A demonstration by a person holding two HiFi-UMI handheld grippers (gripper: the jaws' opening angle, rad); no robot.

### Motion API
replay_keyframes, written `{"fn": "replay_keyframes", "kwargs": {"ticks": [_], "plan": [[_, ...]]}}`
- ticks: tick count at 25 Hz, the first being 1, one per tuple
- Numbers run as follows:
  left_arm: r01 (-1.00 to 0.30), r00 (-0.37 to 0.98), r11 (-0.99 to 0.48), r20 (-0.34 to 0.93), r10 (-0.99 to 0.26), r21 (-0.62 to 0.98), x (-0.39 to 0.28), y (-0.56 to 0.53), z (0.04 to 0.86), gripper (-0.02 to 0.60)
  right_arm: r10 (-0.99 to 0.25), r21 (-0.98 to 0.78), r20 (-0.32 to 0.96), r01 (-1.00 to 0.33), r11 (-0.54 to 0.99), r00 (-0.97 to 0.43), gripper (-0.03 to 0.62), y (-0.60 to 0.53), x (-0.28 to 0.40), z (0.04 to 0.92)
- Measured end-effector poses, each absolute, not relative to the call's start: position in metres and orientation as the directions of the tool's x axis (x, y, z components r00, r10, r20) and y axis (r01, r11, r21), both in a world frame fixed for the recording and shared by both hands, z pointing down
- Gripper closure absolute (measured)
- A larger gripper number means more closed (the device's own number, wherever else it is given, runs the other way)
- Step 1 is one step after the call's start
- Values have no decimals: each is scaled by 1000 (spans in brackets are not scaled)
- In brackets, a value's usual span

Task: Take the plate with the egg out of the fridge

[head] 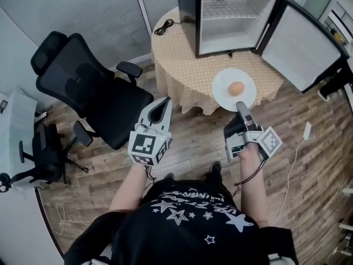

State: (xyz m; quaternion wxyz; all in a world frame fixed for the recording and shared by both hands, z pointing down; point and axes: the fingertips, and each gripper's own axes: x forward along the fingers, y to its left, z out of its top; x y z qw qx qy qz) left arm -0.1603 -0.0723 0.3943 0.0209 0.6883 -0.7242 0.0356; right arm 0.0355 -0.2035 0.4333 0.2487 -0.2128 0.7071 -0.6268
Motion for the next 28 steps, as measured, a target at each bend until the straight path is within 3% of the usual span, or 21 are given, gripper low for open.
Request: {"fn": "replay_keyframes", "kwargs": {"ticks": [14,28], "plan": [[-978,206,-207,78,-975,0,-181,-32,402,574,-744,-994,-53,-33,101,-666,536,-108,18,437],[-952,306,-306,58,-950,18,-158,-12,393,574,-766,-988,-37,-93,126,-641,536,-71,9,431]]}}
